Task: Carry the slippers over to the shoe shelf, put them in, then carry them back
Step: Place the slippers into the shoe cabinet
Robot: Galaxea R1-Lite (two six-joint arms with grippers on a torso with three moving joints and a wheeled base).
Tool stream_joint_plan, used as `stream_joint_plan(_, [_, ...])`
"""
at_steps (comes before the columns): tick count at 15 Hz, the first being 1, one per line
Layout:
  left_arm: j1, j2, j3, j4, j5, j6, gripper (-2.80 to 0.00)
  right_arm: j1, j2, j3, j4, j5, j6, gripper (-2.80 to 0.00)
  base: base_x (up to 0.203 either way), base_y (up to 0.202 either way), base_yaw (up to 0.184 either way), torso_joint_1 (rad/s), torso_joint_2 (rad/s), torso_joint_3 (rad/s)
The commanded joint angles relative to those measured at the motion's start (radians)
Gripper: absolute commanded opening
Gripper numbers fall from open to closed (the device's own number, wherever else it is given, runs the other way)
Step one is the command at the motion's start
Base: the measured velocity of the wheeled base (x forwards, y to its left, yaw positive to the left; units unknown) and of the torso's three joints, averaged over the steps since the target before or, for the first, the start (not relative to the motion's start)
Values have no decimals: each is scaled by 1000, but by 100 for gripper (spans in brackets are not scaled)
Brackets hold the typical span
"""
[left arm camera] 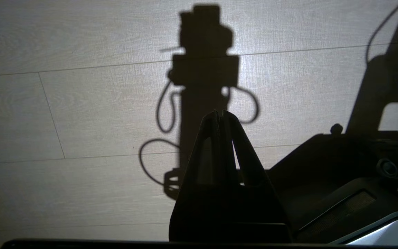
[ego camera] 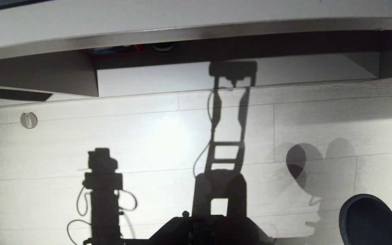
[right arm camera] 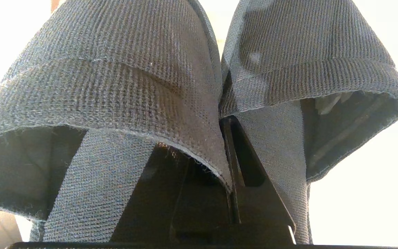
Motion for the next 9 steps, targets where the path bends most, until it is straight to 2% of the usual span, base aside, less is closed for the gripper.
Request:
stream_joint_plan(1, [0,1,0,0,1,0,-280,0,0,0,0,0,-1,-280,0,0,0,3,1,-192])
stream_joint_plan(5, [0,0,0,0,2,0,-280,0,0,0,0,2,-1,-280,0,0,0,4,3,-163])
stream_joint_plan(9, [0,1,0,0,1,0,-280,0,0,0,-2,0,-1,-280,0,0,0,0,3,-20])
